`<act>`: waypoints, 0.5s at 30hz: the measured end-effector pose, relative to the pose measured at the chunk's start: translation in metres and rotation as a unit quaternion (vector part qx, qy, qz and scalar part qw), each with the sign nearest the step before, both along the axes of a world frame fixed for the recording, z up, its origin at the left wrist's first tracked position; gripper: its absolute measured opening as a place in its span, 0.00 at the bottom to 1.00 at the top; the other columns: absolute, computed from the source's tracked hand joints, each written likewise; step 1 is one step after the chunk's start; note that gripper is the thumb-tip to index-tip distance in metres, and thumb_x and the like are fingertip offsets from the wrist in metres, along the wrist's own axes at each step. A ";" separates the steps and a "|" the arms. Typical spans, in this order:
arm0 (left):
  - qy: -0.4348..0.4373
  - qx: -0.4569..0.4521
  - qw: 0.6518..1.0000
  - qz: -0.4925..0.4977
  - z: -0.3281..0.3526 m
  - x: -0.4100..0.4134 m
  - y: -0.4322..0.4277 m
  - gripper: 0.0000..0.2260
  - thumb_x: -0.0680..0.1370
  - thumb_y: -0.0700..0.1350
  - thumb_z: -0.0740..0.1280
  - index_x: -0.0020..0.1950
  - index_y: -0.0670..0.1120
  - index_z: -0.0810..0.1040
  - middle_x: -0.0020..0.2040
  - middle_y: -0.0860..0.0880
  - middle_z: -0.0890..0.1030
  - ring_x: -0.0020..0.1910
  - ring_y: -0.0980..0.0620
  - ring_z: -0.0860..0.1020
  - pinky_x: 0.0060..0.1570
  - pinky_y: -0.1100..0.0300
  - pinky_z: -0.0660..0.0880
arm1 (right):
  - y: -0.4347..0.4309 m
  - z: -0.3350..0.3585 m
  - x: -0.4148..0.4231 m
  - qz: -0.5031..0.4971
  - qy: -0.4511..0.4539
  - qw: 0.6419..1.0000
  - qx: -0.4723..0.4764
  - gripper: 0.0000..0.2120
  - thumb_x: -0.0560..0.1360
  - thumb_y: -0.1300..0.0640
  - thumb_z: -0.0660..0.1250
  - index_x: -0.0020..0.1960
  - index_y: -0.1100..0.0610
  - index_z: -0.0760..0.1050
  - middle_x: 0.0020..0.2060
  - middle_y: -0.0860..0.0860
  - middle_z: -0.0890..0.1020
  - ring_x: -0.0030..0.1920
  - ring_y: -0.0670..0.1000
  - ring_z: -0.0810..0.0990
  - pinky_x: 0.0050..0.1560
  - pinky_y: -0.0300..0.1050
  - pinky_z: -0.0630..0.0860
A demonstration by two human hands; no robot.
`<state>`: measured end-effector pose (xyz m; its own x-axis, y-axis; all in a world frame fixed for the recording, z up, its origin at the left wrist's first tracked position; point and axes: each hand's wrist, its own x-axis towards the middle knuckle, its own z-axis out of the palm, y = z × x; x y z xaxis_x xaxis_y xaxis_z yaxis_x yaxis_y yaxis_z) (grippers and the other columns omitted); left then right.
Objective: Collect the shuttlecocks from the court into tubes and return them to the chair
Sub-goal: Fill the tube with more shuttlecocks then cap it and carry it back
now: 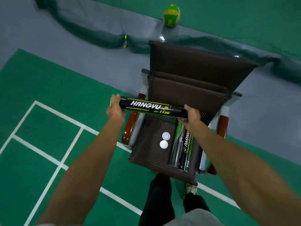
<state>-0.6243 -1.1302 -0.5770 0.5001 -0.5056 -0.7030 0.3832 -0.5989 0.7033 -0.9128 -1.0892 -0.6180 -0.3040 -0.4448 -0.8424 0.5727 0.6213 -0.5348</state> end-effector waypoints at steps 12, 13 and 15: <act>0.164 0.220 0.960 -0.061 -0.144 -0.012 0.144 0.34 0.80 0.69 0.61 0.72 0.42 0.71 0.64 0.40 0.80 0.60 0.41 0.78 0.61 0.49 0.76 | -0.019 -0.059 -0.013 0.184 0.190 0.964 -0.008 0.11 0.76 0.61 0.71 0.54 0.48 0.76 0.48 0.54 0.82 0.44 0.55 0.82 0.45 0.54 0.82; 0.178 0.242 0.952 -0.052 -0.156 -0.015 0.159 0.34 0.80 0.69 0.60 0.71 0.42 0.72 0.62 0.41 0.80 0.57 0.41 0.79 0.60 0.49 0.77 | -0.025 -0.071 -0.010 0.219 0.219 0.951 -0.011 0.13 0.73 0.59 0.73 0.54 0.47 0.77 0.48 0.55 0.83 0.46 0.57 0.83 0.47 0.56 0.82; 0.201 0.271 0.941 -0.033 -0.176 -0.025 0.183 0.34 0.80 0.71 0.57 0.67 0.42 0.74 0.53 0.42 0.81 0.47 0.43 0.80 0.45 0.53 0.82 | -0.038 -0.106 -0.004 0.306 0.275 0.911 -0.013 0.20 0.65 0.51 0.73 0.57 0.45 0.79 0.50 0.57 0.84 0.53 0.60 0.83 0.55 0.56 0.81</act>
